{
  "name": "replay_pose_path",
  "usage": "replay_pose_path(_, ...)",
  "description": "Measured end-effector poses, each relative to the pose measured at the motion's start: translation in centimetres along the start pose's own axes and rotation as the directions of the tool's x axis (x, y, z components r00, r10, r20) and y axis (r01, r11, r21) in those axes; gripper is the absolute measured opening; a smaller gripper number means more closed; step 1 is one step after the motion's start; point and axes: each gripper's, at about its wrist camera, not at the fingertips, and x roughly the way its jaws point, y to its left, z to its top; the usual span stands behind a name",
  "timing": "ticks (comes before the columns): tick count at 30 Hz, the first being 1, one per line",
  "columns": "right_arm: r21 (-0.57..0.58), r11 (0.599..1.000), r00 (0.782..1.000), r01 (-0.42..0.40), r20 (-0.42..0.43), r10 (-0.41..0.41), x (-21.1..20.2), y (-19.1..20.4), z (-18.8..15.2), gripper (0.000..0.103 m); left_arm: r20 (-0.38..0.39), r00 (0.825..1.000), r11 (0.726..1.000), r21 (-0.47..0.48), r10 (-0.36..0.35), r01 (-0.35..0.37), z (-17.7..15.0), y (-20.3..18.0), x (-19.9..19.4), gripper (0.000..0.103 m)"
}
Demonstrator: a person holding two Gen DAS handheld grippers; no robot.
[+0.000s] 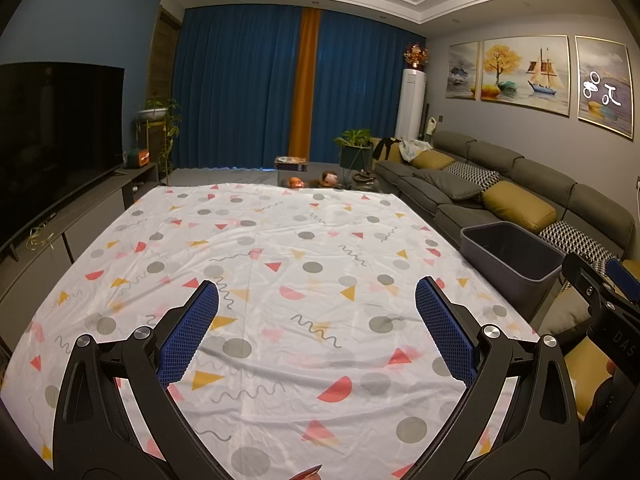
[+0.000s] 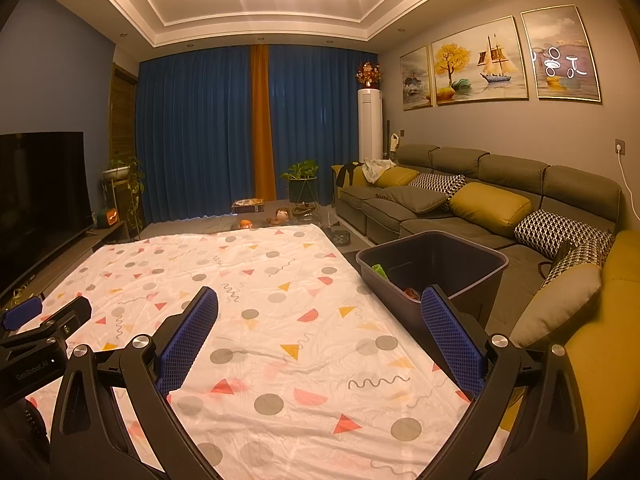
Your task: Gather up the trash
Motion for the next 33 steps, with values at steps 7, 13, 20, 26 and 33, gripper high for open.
replay_pose_path(7,0.002,1.0,1.0,0.001,0.0,-0.001,-0.08,-0.12,-0.08,0.098,0.0,1.0,1.0,-0.001,-0.004,0.004,-0.12,-0.01,-0.15,0.097)
replay_pose_path(13,0.002,1.0,1.0,0.002,-0.001,-0.002,-0.08,-0.11,-0.07,0.098,0.0,1.0,1.0,0.001,-0.005,0.005,-0.18,-0.06,-0.19,0.097)
replay_pose_path(20,0.002,1.0,1.0,0.002,-0.001,-0.002,-0.1,-0.08,-0.07,0.098,-0.002,1.0,1.0,-0.001,-0.004,0.004,-0.22,-0.13,-0.28,0.097)
replay_pose_path(26,0.004,1.0,1.0,0.001,-0.002,-0.001,-0.11,-0.17,-0.12,0.098,-0.002,1.0,1.0,0.0,-0.005,0.005,-0.25,-0.16,-0.27,0.097)
replay_pose_path(33,0.004,1.0,1.0,0.002,-0.002,-0.002,-0.15,-0.14,-0.1,0.098,-0.002,1.0,1.0,-0.001,-0.005,0.005,-0.26,-0.2,-0.3,0.097)
